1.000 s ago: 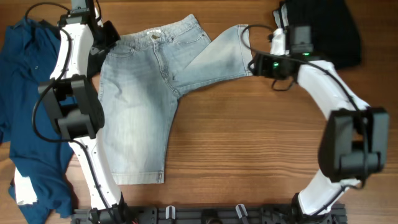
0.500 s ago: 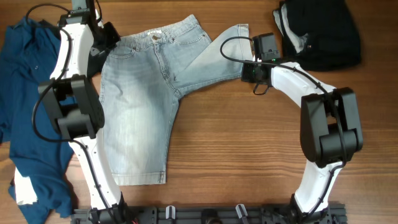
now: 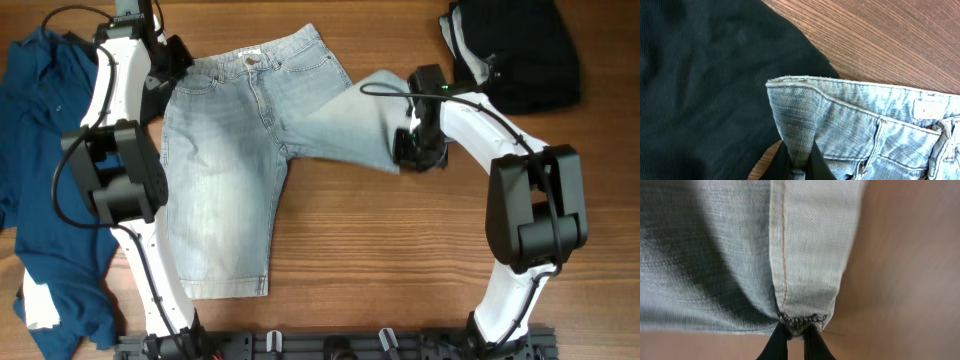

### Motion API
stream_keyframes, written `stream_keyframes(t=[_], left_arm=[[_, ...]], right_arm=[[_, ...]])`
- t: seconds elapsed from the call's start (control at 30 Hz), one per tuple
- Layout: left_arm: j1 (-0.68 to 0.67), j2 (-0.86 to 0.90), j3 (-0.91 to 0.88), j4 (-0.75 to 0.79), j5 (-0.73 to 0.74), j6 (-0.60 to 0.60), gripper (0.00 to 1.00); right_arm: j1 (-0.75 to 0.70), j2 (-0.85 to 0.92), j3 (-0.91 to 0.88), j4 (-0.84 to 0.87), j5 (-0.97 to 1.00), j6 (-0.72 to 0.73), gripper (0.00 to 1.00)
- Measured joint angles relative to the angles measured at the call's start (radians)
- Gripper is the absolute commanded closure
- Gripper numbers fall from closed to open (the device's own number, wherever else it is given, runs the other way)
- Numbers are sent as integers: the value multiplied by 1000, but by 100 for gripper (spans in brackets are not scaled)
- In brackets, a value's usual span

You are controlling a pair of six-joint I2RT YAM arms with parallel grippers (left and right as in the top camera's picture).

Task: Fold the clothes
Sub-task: 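Pull the right leg down and inward with the right gripper to straighten it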

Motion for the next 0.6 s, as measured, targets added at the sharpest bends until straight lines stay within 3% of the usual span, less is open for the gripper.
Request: stream_keyframes(t=[0.2,0.4,0.57,0.6], left_arm=[[-1,0,0,11,0,0,96],[-3,0,0,30,0,0,96],[-3,0,0,39,0,0,96],[-3,0,0,39,0,0,96]], right_arm=[[106,5,-30,-237,-104,-106,95],[311,1,-33,-248,-144,-123,96],[370,-117,-38,-266,-167,-122,95],[370,-164,-38,-277,-171,-122,86]])
